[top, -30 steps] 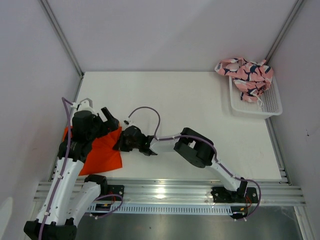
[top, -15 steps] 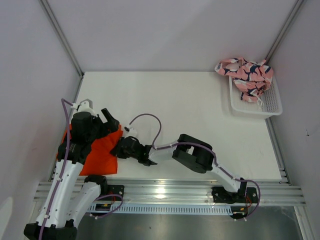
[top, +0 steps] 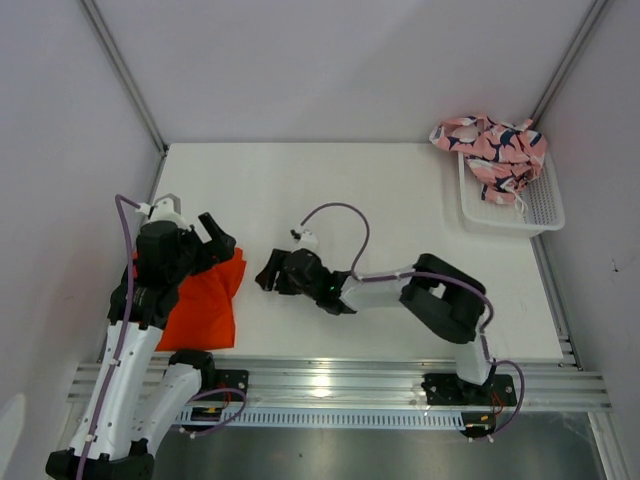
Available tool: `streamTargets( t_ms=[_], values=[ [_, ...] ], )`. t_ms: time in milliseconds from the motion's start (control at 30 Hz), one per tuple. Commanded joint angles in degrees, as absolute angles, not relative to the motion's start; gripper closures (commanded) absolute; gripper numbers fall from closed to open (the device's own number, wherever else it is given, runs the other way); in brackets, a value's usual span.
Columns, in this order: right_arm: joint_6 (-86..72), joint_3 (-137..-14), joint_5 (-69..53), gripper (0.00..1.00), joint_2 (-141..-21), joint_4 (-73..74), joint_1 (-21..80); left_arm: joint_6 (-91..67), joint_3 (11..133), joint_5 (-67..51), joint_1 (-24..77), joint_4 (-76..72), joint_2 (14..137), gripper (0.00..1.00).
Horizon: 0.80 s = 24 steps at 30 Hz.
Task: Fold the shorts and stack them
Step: Neatly place the folded shorts to the corner, then grab the shorts from the pile
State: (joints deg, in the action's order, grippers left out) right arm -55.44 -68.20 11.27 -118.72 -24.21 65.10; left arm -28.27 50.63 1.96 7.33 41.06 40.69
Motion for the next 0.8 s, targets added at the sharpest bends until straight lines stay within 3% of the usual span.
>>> streamTargets(
  t_ms=[0,167,233,333,400,533,600,667,767],
  values=[
    [-48.96,-63.73,15.46,0.35,-103.15,-18.39,59.78,-26.72,52.65,2.2,7.38,41.84,39.55,0.01],
    [-39.4,-60.99,19.14,0.34,-87.74,-0.66,46.34,-27.33,49.84,0.88,7.38,39.99,38.67,0.01],
    [-32.03,-64.4,22.04,0.22,-83.69,7.86,35.3,-26.9,48.7,-1.39,7.38,38.15,38.76,0.01],
    [-27.44,-69.5,22.41,0.15,-83.76,13.78,26.13,-25.15,48.6,-3.86,7.29,36.13,39.02,0.01],
    [-25.76,-75.13,22.59,0.1,-86.65,17.39,20.68,-24.09,48.95,-4.13,7.38,36.04,39.11,0.01],
    [-26.8,-84.44,16.97,0.1,-95.43,20.82,5.84,-21.98,49.66,-2.99,7.38,36.56,37.63,0.01],
    [-28.03,-90.14,17.31,0.09,-101.84,22.32,3.09,-21.19,49.66,-3.25,7.38,36.04,36.48,0.01],
    [-34.08,-94.46,24.94,0.01,-106.33,26.16,0.62,-20.48,49.22,-3.34,7.38,35.25,34.9,0.01],
    [-39.7,-101.06,23.21,0.0,-113.89,26.72,-2.89,-20.39,48.43,-3.51,7.38,34.37,33.4,0.01]
  ],
)
